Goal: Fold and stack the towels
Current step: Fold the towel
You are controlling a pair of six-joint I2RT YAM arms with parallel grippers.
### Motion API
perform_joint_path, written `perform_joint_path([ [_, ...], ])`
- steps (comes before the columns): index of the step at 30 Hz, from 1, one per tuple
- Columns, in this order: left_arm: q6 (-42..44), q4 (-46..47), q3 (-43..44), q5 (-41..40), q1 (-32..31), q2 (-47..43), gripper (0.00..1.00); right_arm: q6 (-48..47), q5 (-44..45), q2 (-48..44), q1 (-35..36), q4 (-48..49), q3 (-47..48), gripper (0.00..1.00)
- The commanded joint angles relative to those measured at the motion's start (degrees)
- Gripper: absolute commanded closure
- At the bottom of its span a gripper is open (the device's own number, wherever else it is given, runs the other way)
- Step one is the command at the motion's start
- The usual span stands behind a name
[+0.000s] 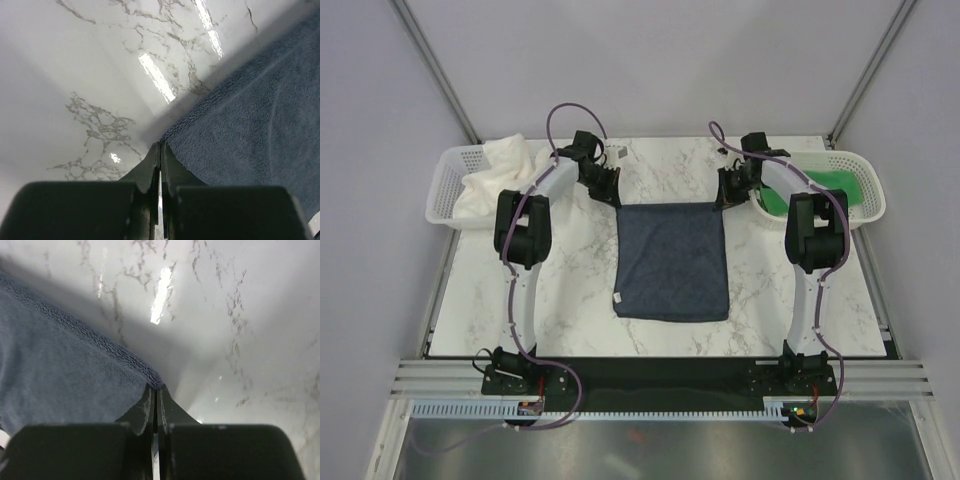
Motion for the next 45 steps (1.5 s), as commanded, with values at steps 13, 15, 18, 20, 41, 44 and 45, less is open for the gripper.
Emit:
perform_joint_path([
  [13,-6.7,0.3,-18.5,-11.5,-2.7,-40.4,0.98,9.8,10.7,-43.3,10.4,7.1,-19.1,1.0],
  [15,-6.9,0.4,-22.8,-12.6,-4.3,-49.6,0.98,11.0,12.5,-50.5,12.7,5.7,-21.2,1.0],
  [18,-7.4,0.0,-26.5,-14.5,-7.3,-61.0,0.98,12.6,12.7,-60.8,14.1,4.4,-24.2,1.0],
  [20,-8.0,-3.7,-26.5,-15.1,-8.8,-65.7,0.98,14.1,10.4,-65.7,14.3,3.5,-25.9,1.0],
  [41,-11.0,-12.2,-10.4,-32.6,-12.5,-48.4,0.98,18.3,11.1,-60.4,14.5,25.1,-34.1,1.0],
  [44,-9.7,-7.0,-6.7,-30.7,-8.1,-40.3,0.98,16.5,12.0,-50.6,13.6,31.7,-33.1,1.0],
  [45,-9.1,-6.1,-5.5,-30.7,-6.4,-35.3,0.98,16.4,11.6,-47.8,12.9,32.8,-32.5,1.0],
])
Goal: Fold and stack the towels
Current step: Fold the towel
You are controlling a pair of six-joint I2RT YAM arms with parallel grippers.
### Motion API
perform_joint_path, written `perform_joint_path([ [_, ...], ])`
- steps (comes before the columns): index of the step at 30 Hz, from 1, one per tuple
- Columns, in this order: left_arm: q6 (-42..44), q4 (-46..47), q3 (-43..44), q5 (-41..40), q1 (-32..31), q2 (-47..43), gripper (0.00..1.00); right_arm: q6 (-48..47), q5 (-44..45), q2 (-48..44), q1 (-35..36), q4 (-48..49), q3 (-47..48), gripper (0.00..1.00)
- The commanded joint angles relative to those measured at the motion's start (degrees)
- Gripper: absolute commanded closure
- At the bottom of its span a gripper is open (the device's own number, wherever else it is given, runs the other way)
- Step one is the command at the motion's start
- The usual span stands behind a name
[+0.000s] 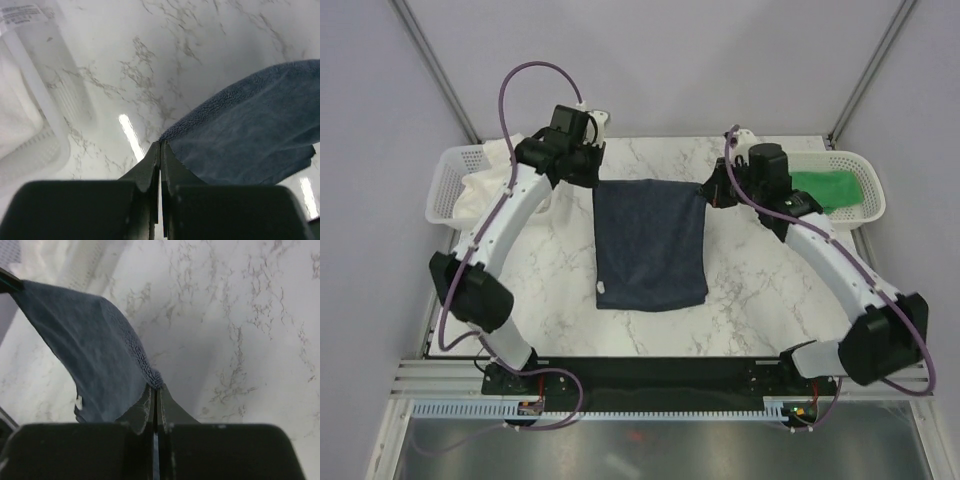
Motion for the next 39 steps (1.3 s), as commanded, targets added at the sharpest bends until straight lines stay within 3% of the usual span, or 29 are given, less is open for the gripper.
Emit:
perform_joint_path([
  [1,2.9,6.6,8.0,1.4,4.8,8.3,0.98,-1.5,0.9,8.4,-2.3,10.5,2.4,1.0],
  [7,6.7,12.4,19.7,2.5,8.1,27.0,0.98,-5.7,-4.1,30.8,-7.0,11.3,17.0,1.0],
  [11,9.2,19.3,22.6,6.6,9.0,33.6,0.98,-8.5,-6.2,43.0,-7.7,11.0,25.5,1.0],
  [20,13.7,30.0,27.1,1.9,10.2,42.3,0.98,-9.0,-4.5,55.5,-8.0,12.9,37.6,1.0],
  [27,14.8,32.2,26.3,0.8,10.4,45.2,0.98,-10.9,-3.9,56.3,-8.0,13.1,37.8,1.0],
  [32,15.9,34.3,20.6,-1.3,10.7,39.9,0.98,-13.1,-4.3,51.6,-7.9,12.2,35.3,1.0],
  [39,14.8,40.7,0.3,-2.2,10.6,25.8,0.98,-13.7,-6.0,41.6,-6.2,12.4,21.2,1.0],
])
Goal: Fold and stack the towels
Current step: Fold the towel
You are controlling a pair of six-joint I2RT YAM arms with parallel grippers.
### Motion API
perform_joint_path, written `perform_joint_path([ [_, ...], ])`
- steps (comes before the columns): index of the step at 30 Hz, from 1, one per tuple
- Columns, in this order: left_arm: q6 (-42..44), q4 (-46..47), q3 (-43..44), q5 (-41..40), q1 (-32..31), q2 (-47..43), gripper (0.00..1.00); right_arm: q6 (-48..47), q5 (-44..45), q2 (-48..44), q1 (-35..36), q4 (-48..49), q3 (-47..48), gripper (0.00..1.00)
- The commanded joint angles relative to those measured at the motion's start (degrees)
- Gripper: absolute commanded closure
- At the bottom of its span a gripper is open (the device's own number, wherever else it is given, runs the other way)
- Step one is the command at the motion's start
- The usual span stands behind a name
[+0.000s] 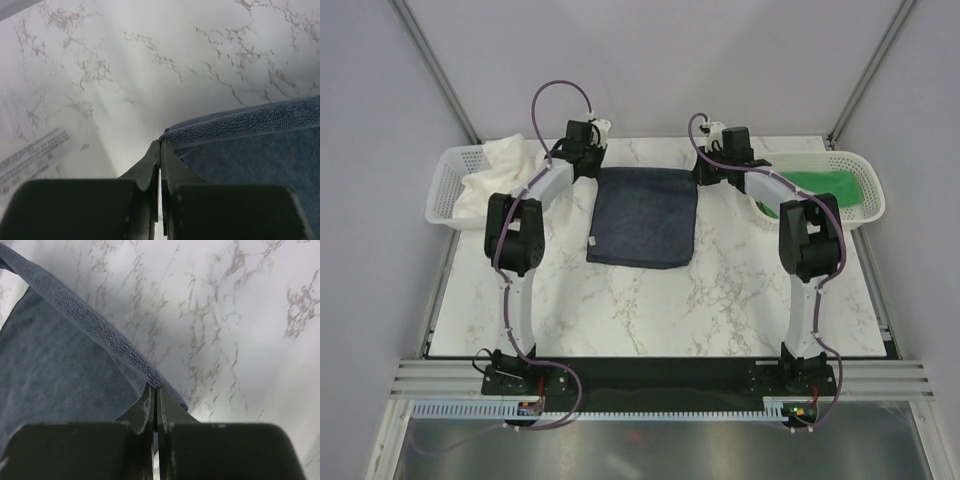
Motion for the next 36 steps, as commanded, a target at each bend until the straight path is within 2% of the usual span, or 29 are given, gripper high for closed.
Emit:
perform_joint_path([
  [1,1.6,6.7,-7.5,-2.2,0.2,-11.1,0.98,-1.6,-1.4,-8.4,1.7,1.4,-5.2,1.0],
  [6,-0.8,8.7,-21.3,-1.8,0.3,-21.8,0.98,-0.7,0.1,-15.5,3.9,1.6,-15.6,1.0],
  [18,-4.9,8.6,-41.5,-0.8,-1.2,-35.8,0.98,0.9,6.1,-28.4,7.6,3.4,-33.1,1.0],
  [30,-7.5,8.0,-47.7,-1.1,-3.8,-39.6,0.98,2.2,5.7,-35.0,9.3,3.5,-40.2,1.0],
  [36,-7.6,7.6,-50.1,-3.7,-5.5,-40.9,0.98,6.6,7.1,-36.5,13.0,8.4,-47.5,1.0],
])
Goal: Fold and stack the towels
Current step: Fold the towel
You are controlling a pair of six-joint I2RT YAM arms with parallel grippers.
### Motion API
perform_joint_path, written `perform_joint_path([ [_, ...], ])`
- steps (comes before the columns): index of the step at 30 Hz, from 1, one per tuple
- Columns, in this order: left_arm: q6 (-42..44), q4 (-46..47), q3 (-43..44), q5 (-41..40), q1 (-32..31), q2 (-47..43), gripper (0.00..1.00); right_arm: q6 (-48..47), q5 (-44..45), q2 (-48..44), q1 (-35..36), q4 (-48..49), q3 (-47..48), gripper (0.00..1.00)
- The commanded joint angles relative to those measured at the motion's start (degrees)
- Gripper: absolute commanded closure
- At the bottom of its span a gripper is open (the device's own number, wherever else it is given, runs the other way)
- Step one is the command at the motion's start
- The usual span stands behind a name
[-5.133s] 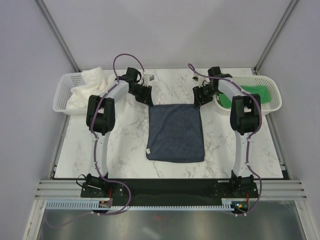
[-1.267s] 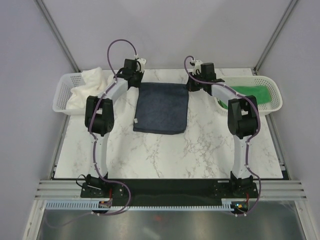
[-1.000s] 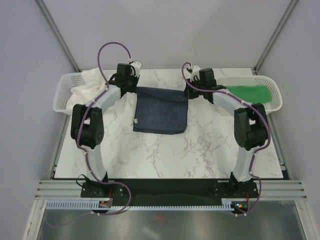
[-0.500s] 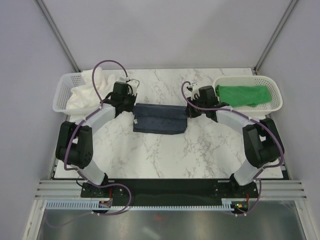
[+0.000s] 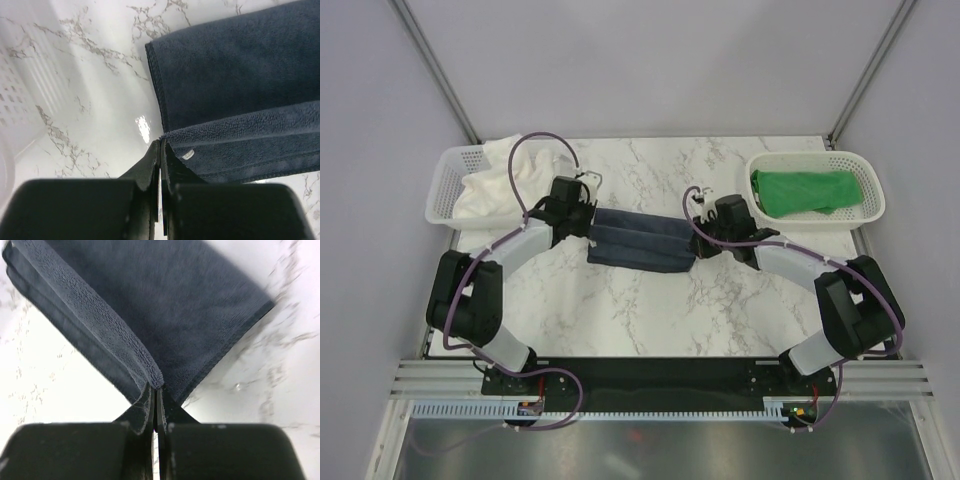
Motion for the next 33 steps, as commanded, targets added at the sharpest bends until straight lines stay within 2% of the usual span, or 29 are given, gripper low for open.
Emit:
perform_joint_path([
  [1,-1.6,1.0,-1.3,-3.2,-1.4,-2.9,0.98,3.4,1.6,-1.4,1.9,4.2,-3.8,1.0],
  [3,-2.2,0.9,-2.4,-3.9,-1.8,-3.1,0.98,4.9,2.6,-0.9,2.1,4.1,-5.0,1.0],
  [6,-2.3,-0.7,-3.0,-7.7,-3.7,-2.9,0.9,6.0,3.3,-2.5,2.1,3.9,-7.2,0.94],
  [7,-2.6,-1.2,-3.0,-8.8,-4.4,-3.3,0.82,6.1,3.4,-3.5,2.1,3.8,-7.9,0.83],
  [10,-3.0,-2.7,-3.5,-12.6,-4.5,-5.4,0.68,6.3,4.2,-7.6,2.1,0.1,-9.2,0.64],
  [12,-3.0,-3.5,-3.3,-14.8,-4.5,-6.8,0.66,6.5,3.9,-11.2,2.1,-1.8,-9.0,0.6],
  [14,-3.1,-3.7,-2.5,-14.9,-4.5,-8.7,0.55,7.1,2.9,-13.6,2.1,-4.0,-8.6,0.55],
  [15,-5.2,-4.3,-1.8,-14.6,-4.5,-9.1,0.53,8.3,2.3,-15.2,2.1,-4.9,-8.5,0.54],
  [17,-6.7,-5.0,1.0,-12.4,-4.5,-9.7,0.53,10.0,2.1,-16.0,2.1,-5.5,-7.0,0.54],
  [20,-12.1,-5.2,3.9,-3.1,-4.5,-9.8,0.54,13.7,0.9,-14.6,2.1,-4.1,-4.4,0.58],
  [21,-13.3,-4.4,3.8,2.6,-4.5,-9.6,0.54,14.4,0.6,-12.6,2.1,-3.3,-3.9,0.6],
  [22,-15.9,-1.8,3.2,4.9,-4.5,-9.2,0.55,16.2,0.1,-11.2,2.2,-1.2,-3.4,0.64],
  [24,-17.5,1.0,2.5,10.4,-4.5,-6.1,0.55,18.2,-0.6,-7.1,2.5,1.8,-2.7,0.66],
  [26,-17.3,2.6,4.0,10.1,-4.5,-2.6,0.55,20.8,-0.7,-3.4,2.8,4.1,-3.2,0.65],
  [31,-14.9,0.0,14.4,7.6,-4.0,13.0,0.56,23.7,8.7,-0.7,2.8,7.9,-7.2,0.64],
  [33,-14.6,-0.1,16.9,5.5,-3.6,16.2,0.56,22.6,10.9,0.2,2.8,8.7,-8.4,0.65],
])
